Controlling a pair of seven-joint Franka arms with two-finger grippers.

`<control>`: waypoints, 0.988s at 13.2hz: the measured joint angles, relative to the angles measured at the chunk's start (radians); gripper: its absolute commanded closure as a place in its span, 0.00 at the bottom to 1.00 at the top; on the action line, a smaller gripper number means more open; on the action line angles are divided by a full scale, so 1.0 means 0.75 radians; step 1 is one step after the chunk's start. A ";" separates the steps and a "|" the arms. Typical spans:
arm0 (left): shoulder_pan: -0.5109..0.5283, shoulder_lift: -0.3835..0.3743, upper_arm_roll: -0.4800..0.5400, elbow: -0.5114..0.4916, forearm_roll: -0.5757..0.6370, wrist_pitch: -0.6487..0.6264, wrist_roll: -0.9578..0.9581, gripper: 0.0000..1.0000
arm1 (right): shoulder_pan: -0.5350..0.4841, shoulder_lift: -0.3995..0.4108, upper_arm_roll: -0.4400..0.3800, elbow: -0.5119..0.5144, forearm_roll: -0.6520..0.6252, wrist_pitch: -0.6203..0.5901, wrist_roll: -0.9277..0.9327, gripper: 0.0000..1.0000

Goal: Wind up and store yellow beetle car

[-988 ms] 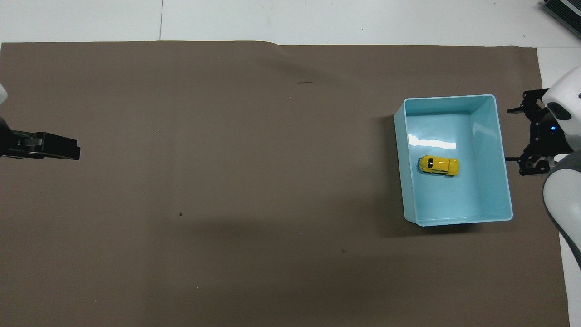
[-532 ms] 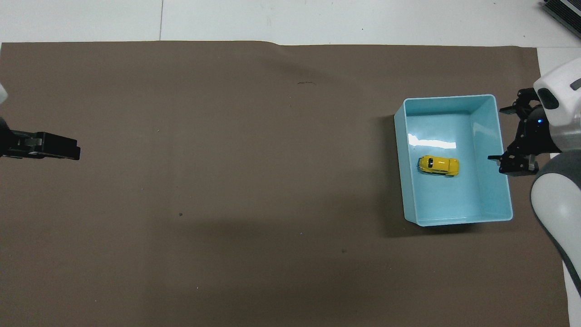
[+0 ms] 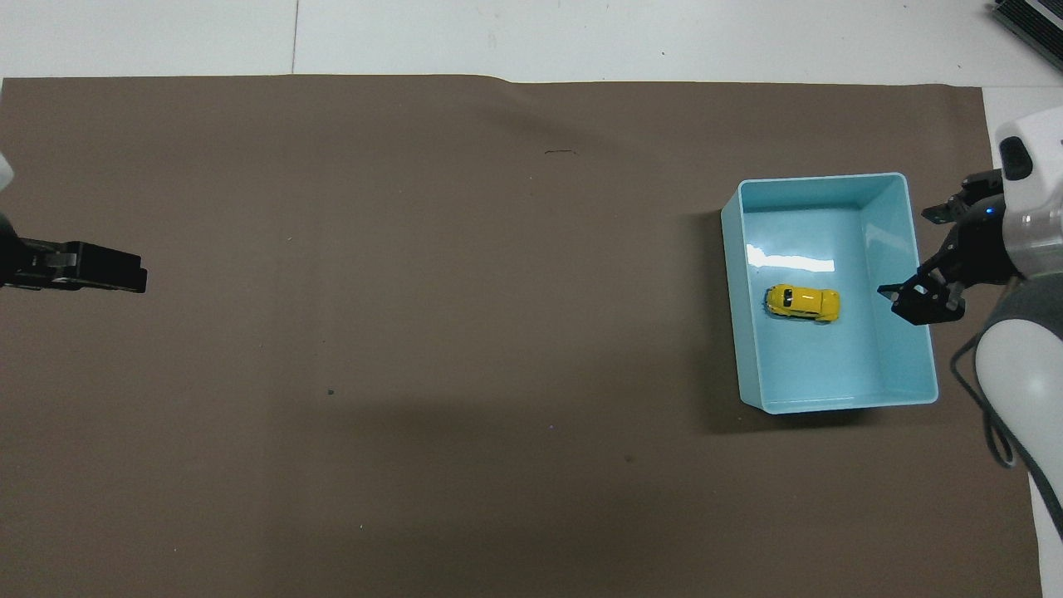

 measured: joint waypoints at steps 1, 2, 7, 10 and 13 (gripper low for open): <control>0.000 0.000 0.000 0.000 0.000 0.000 0.000 0.00 | 0.000 0.000 0.000 0.015 0.000 -0.015 0.059 0.00; 0.000 0.000 0.000 0.000 0.000 0.000 0.000 0.00 | 0.000 -0.001 -0.002 0.034 0.000 -0.027 0.123 0.00; 0.000 0.000 0.000 0.000 0.000 0.000 0.000 0.00 | 0.000 -0.002 -0.010 0.124 0.000 -0.149 0.527 0.00; 0.000 0.000 0.000 0.000 0.000 0.000 0.000 0.00 | 0.000 -0.002 -0.022 0.167 0.000 -0.198 0.787 0.00; 0.000 0.000 0.000 0.000 0.000 0.000 0.000 0.00 | 0.000 -0.002 -0.031 0.182 0.000 -0.237 0.934 0.00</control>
